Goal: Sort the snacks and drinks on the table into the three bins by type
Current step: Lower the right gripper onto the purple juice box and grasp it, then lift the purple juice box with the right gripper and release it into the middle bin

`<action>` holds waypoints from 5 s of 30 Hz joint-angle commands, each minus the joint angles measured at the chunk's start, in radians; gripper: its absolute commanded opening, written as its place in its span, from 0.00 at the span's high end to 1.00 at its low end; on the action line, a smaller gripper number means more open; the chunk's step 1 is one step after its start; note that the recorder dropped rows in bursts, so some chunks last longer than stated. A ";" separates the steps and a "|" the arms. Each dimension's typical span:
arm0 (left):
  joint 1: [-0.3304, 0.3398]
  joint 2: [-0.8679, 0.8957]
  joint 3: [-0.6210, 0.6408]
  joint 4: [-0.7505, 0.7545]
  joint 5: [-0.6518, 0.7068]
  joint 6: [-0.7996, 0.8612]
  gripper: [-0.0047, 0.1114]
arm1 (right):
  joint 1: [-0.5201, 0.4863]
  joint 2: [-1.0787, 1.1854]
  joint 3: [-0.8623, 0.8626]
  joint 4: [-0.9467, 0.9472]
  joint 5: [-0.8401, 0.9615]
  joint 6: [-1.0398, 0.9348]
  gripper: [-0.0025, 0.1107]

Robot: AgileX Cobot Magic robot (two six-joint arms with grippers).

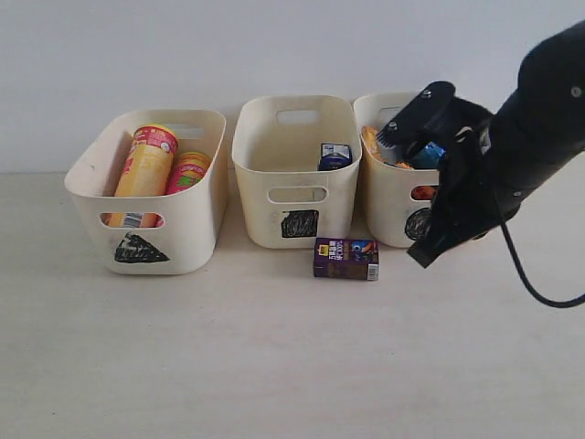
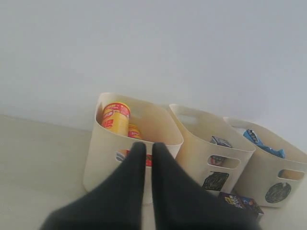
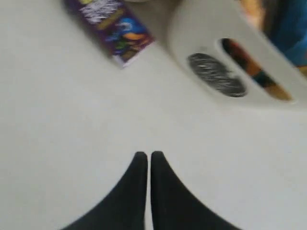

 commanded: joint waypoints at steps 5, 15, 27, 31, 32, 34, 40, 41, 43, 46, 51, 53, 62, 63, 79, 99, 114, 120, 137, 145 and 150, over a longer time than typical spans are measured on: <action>0.002 -0.002 0.004 -0.008 -0.012 -0.010 0.92 | 0.000 0.084 -0.099 0.287 0.068 -0.226 0.97; 0.002 -0.002 0.004 -0.008 -0.010 -0.010 0.92 | 0.002 0.243 -0.116 0.308 -0.074 -0.322 0.33; 0.002 -0.002 0.004 -0.008 -0.010 -0.010 0.92 | 0.051 0.415 -0.220 0.213 -0.159 -0.382 0.31; 0.002 -0.002 0.004 -0.008 -0.010 -0.010 0.92 | 0.060 0.467 -0.251 0.163 -0.205 -0.382 0.31; 0.002 -0.002 0.004 -0.008 -0.010 -0.010 0.92 | 0.060 0.476 -0.256 0.162 -0.215 -0.382 0.31; 0.002 -0.002 0.004 -0.008 -0.010 -0.010 0.92 | 0.060 0.492 -0.266 0.155 -0.226 -0.382 0.31; 0.002 -0.002 0.004 -0.008 -0.003 -0.010 0.92 | 0.060 0.524 -0.304 0.150 -0.263 -0.382 0.31; 0.002 -0.002 0.004 -0.008 -0.003 -0.010 0.92 | 0.060 0.532 -0.309 0.150 -0.261 -0.382 0.31; 0.002 -0.002 0.004 -0.008 -0.001 -0.010 0.92 | 0.060 0.550 -0.323 0.150 -0.259 -0.375 0.31; 0.002 -0.002 0.004 -0.008 -0.001 -0.010 0.92 | 0.060 0.574 -0.335 0.150 -0.259 -0.354 0.31; 0.002 -0.002 0.004 -0.008 0.001 -0.010 0.92 | 0.060 0.598 -0.335 0.152 -0.259 -0.300 0.31; 0.002 -0.002 0.004 -0.008 0.001 -0.010 0.92 | 0.060 0.608 -0.335 0.152 -0.257 -0.297 0.31; 0.002 -0.002 0.004 -0.008 0.004 -0.010 0.92 | 0.056 0.626 -0.337 0.152 -0.247 -0.262 0.59; 0.002 -0.002 0.004 -0.008 0.004 -0.010 0.92 | 0.056 0.626 -0.337 0.152 -0.240 -0.260 0.64; 0.002 -0.002 0.004 -0.008 0.004 -0.010 0.92 | 0.056 0.525 -0.337 0.311 0.026 -0.260 0.98; 0.002 -0.002 0.004 -0.008 0.004 -0.010 0.92 | 0.056 0.422 -0.337 0.361 0.166 -0.229 0.98; 0.002 -0.002 0.004 -0.008 0.004 -0.010 0.92 | 0.056 0.402 -0.337 0.359 0.204 -0.237 0.74; 0.002 -0.002 0.004 -0.008 0.004 -0.010 0.92 | 0.060 0.402 -0.297 0.364 0.170 -0.257 0.19; 0.002 -0.002 0.004 -0.008 0.004 -0.010 0.92 | 0.060 0.486 -0.226 0.414 0.073 -0.264 0.38; 0.002 -0.002 0.004 -0.008 0.004 -0.010 0.92 | 0.060 0.442 -0.226 0.373 0.097 -0.256 0.97; 0.002 -0.002 0.004 -0.008 0.004 -0.010 0.92 | 0.060 0.305 -0.226 0.318 0.063 -0.256 0.97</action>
